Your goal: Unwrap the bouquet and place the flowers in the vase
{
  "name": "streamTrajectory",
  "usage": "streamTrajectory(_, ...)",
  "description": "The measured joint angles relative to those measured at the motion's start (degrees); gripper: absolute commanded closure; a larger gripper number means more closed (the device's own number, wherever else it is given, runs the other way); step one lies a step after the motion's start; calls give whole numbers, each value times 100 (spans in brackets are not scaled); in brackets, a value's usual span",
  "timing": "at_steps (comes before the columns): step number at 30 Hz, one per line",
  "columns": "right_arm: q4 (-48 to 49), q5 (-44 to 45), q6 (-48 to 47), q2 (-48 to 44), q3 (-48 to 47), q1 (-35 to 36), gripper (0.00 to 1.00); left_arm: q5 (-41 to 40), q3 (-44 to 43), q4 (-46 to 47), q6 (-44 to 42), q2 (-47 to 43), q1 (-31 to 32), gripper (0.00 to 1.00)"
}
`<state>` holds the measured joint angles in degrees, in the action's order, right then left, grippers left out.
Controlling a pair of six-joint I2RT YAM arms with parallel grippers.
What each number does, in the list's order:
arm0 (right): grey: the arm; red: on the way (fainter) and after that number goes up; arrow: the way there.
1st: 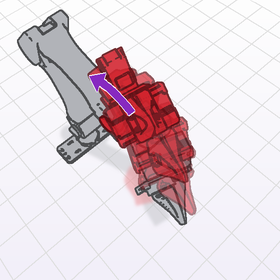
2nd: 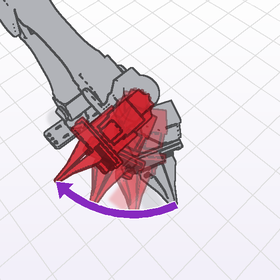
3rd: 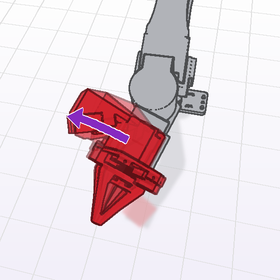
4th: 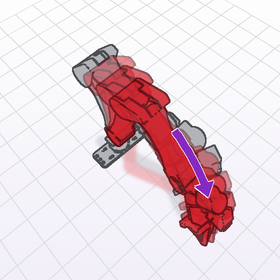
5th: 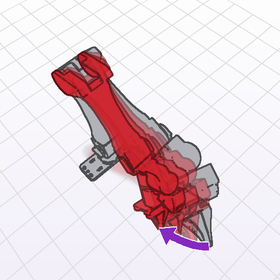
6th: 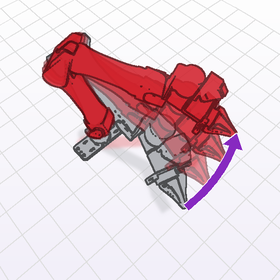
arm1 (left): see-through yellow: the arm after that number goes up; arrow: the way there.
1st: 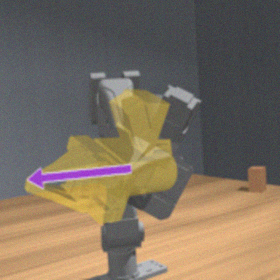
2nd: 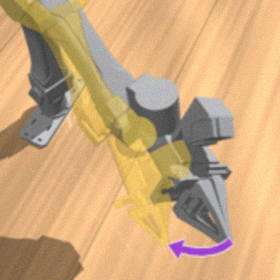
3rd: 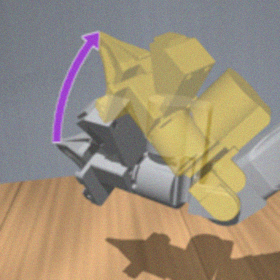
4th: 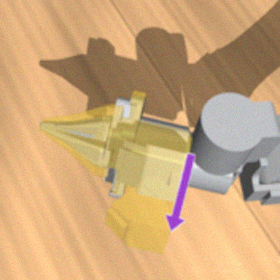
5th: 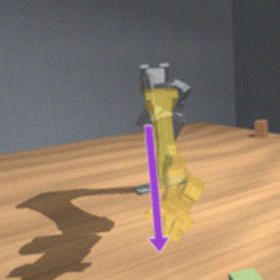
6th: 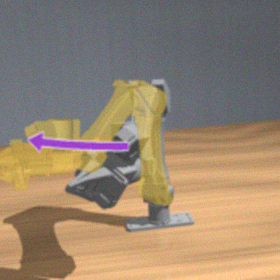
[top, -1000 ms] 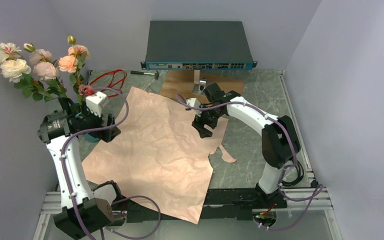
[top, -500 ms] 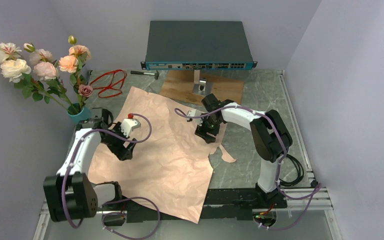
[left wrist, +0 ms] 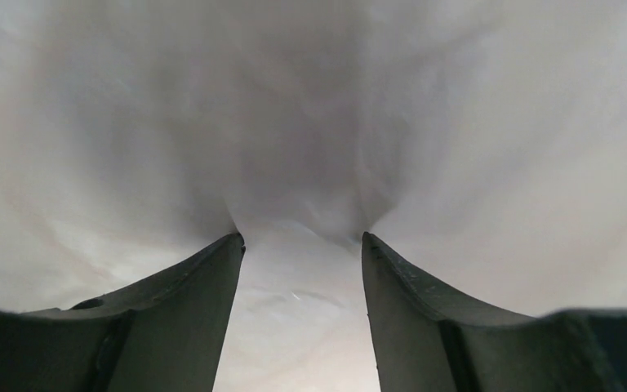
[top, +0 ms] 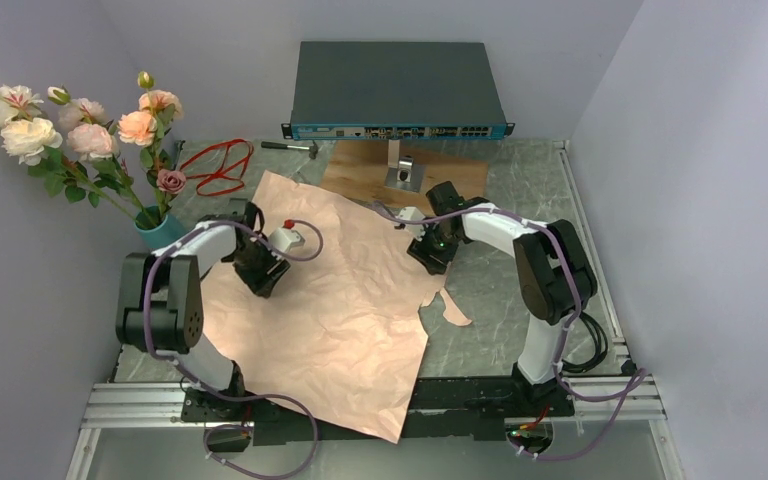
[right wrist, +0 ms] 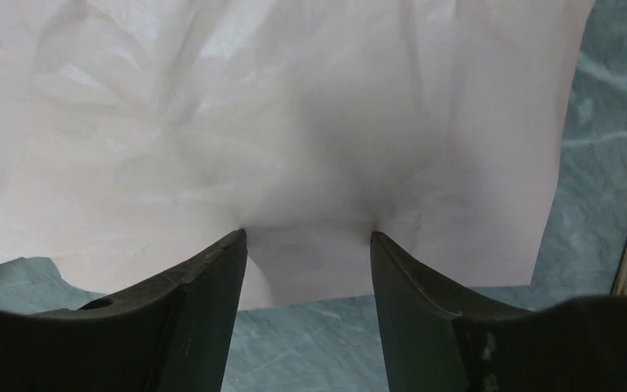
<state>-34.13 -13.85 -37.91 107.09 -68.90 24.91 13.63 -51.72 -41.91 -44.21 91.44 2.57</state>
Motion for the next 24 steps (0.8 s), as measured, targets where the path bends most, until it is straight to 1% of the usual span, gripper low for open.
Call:
streamTrajectory(4,131,50,11,-186,256,-133,41,-247,-533,400,136,535,275,38)
streamTrajectory(8,166,76,85,-269,358,-243,42,-306,-1036,420,258,973,474,38)
streamTrajectory(13,37,170,101,-402,476,-553,44,-291,-1384,564,313,1246,695,36)
streamTrajectory(16,-153,291,66,-584,649,-782,43,-227,-1591,863,330,1423,903,36)
streamTrajectory(22,-597,173,-11,-1025,852,-1060,38,-146,-1969,1517,343,1768,1338,33)
streamTrajectory(24,-649,-7,11,-1163,839,-1056,33,-144,-2065,1655,352,1849,1427,30)
